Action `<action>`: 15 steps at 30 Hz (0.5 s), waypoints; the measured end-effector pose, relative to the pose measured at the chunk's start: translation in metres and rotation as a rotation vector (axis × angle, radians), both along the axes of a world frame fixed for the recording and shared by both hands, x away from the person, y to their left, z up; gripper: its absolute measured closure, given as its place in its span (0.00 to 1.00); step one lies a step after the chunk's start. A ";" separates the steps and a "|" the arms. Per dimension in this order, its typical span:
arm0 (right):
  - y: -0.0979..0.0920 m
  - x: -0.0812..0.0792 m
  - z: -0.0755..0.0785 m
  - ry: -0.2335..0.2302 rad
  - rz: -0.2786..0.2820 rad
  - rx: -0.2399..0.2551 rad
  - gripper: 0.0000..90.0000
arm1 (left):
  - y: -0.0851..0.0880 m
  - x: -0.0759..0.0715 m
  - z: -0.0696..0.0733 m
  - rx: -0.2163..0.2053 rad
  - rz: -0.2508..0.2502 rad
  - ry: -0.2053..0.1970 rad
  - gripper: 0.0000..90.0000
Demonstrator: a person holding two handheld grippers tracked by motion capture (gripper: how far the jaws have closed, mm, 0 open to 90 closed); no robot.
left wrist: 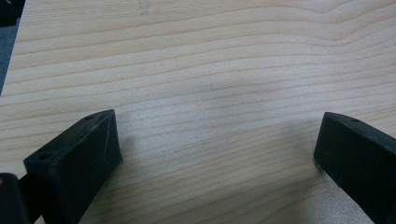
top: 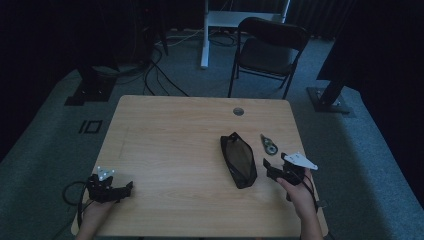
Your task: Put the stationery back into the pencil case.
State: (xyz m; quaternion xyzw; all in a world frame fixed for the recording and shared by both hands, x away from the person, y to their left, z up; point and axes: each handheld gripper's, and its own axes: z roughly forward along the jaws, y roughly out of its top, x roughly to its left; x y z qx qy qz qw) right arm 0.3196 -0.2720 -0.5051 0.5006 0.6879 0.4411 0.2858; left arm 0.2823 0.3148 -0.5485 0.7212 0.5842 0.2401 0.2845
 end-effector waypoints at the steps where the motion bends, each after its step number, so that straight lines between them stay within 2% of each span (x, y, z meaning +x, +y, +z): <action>1: -0.001 0.003 -0.001 0.006 -0.002 -0.003 0.23 | 0.000 0.000 0.000 0.000 0.000 0.000 0.01; 7: -0.008 0.020 -0.005 0.038 -0.009 -0.038 0.23 | 0.000 0.000 0.000 -0.002 0.001 -0.001 0.01; 9: -0.009 0.023 -0.006 0.042 -0.013 -0.035 0.23 | 0.000 0.000 0.000 -0.001 0.001 0.000 0.01; 11: -0.012 0.030 -0.006 0.043 -0.014 0.006 0.23 | 0.000 0.000 0.000 -0.001 0.001 0.000 0.01; 15: -0.015 0.041 -0.011 0.055 -0.029 -0.006 0.23 | 0.000 0.000 0.000 -0.001 0.000 0.000 0.01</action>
